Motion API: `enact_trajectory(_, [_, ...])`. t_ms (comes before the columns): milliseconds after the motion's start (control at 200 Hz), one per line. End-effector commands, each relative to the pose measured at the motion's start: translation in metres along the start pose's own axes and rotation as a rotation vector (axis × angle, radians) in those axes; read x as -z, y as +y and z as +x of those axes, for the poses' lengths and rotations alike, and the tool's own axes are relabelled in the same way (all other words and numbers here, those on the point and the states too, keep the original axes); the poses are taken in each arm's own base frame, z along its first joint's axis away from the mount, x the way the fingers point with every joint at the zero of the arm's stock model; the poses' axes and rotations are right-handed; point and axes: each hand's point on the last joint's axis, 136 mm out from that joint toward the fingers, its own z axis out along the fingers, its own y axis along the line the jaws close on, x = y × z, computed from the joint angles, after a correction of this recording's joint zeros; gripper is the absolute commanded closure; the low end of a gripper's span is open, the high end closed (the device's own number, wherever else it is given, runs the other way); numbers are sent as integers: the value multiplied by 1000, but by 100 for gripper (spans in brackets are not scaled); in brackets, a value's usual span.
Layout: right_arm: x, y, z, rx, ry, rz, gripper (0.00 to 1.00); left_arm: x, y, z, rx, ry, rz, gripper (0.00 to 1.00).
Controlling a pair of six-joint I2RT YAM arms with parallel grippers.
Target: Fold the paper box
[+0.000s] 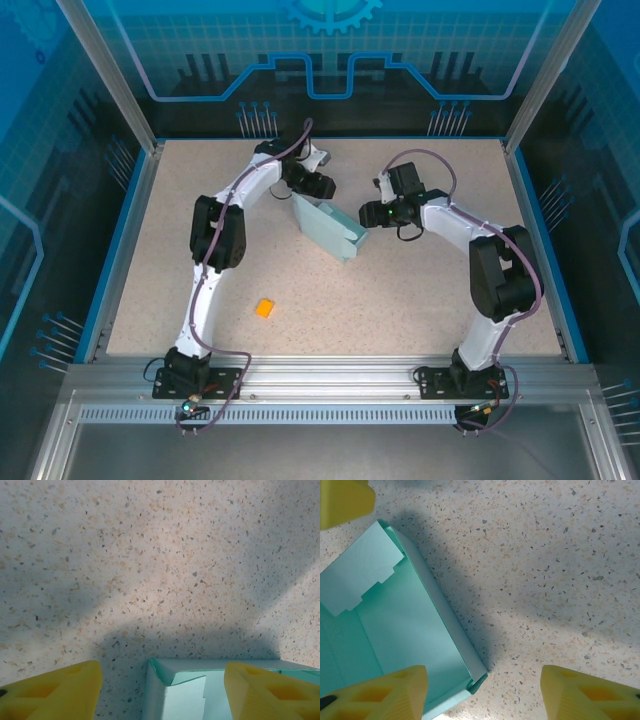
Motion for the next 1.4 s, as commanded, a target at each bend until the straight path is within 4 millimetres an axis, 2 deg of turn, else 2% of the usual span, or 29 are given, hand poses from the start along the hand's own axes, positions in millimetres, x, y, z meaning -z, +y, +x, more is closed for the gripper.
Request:
enact_trajectory(0, [14, 5, 0, 31, -19, 11, 38, 14, -8, -20, -22, -60, 39, 33])
enact_trajectory(250, [25, 11, -9, 21, -50, -53, 37, 55, -9, -53, -2, -185, 34, 32])
enact_trajectory(455, [0, 23, -15, 0, 3, -127, 37, 95, -3, -70, 70, -304, -19, 34])
enact_trajectory(605, [-17, 32, -18, 8, 41, -154, 38, 144, 12, -71, 173, -442, -77, 34])
enact_trajectory(775, [-35, 31, -7, -1, 98, -168, 38, 189, 35, -40, 305, -575, -145, 33])
enact_trajectory(870, [-38, 34, -2, -6, 119, -198, 38, 203, 37, -13, 341, -624, -160, 32])
enact_trajectory(941, [-39, 39, 3, -10, 137, -227, 38, 204, 37, 7, 367, -649, -156, 30])
enact_trajectory(956, [-40, 39, 4, -11, 140, -233, 38, 210, 34, 7, 364, -669, -149, 30])
enact_trajectory(961, [-40, 40, 4, -11, 141, -235, 38, 205, 36, 12, 373, -657, -149, 30])
enact_trajectory(966, [-40, 40, 5, -11, 142, -236, 38, 210, 33, 10, 366, -672, -143, 30])
enact_trajectory(1016, [-39, 43, 9, -18, 154, -257, 38, 208, 30, 22, 374, -677, -117, 25])
enact_trajectory(1126, [-37, 48, 18, -29, 171, -296, 39, 197, 19, 47, 402, -645, -43, 20])
enact_trajectory(1396, [-28, 58, 35, -27, 188, -342, 39, 176, 13, 96, 549, -637, 53, 22])
